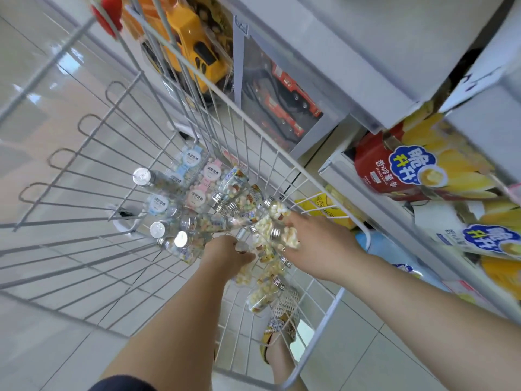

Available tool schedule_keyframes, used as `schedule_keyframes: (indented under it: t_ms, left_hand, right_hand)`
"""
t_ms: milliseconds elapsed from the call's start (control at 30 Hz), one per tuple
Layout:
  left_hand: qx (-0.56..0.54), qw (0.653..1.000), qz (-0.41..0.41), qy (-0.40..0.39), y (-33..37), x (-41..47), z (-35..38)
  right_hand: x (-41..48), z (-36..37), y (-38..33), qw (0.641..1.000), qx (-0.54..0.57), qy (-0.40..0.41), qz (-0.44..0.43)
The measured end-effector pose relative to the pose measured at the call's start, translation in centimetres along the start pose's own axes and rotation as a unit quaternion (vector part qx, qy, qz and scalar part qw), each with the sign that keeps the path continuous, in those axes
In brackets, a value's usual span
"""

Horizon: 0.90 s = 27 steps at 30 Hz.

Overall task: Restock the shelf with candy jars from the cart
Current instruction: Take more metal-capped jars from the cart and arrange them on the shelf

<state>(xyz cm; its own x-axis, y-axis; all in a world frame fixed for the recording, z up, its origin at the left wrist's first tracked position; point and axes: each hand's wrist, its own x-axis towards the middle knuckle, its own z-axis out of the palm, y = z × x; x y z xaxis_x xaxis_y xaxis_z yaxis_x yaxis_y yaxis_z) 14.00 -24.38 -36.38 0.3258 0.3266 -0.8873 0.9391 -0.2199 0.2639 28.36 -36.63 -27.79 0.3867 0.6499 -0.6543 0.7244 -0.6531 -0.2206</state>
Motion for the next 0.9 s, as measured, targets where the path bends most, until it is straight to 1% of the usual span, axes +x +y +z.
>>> schedule_keyframes:
  t_ms: [133,233,367,467,567,700,800,900]
  left_hand:
    - [-0.034,0.998,0.034,0.043,0.2,-4.1,-2.0]
    - [-0.048,0.992,0.082,0.086,1.4,-9.0,-4.4]
    - [-0.153,0.968,0.145,0.135,3.8,-17.3,-8.1]
    - [-0.221,0.943,0.201,0.148,5.8,-23.6,-10.8]
    - [-0.277,0.907,0.278,0.154,8.7,-30.2,-12.8]
    - [-0.294,0.861,0.379,0.171,13.6,-38.7,-14.0]
    - [-0.297,0.823,0.447,0.188,17.3,-43.3,-13.9]
    - [-0.263,0.805,0.496,0.189,21.1,-47.3,-13.3]
  right_hand:
    - [-2.4,-1.8,-0.5,0.996,0.083,-0.013,0.038]
    - [-5.1,-4.3,-1.5,0.985,0.162,0.006,0.053]
    - [-10.8,-9.2,-3.3,0.954,0.281,0.082,0.066]
    - [-15.6,-13.0,-4.5,0.928,0.337,0.149,0.056]
    - [-20.8,-16.8,-4.7,0.904,0.368,0.214,0.045]
    - [-28.0,-21.5,-3.9,0.864,0.407,0.297,0.017]
    - [-33.4,-24.8,-2.6,0.850,0.374,0.371,0.009]
    - [-38.0,-27.1,-1.0,0.831,0.337,0.443,0.002]
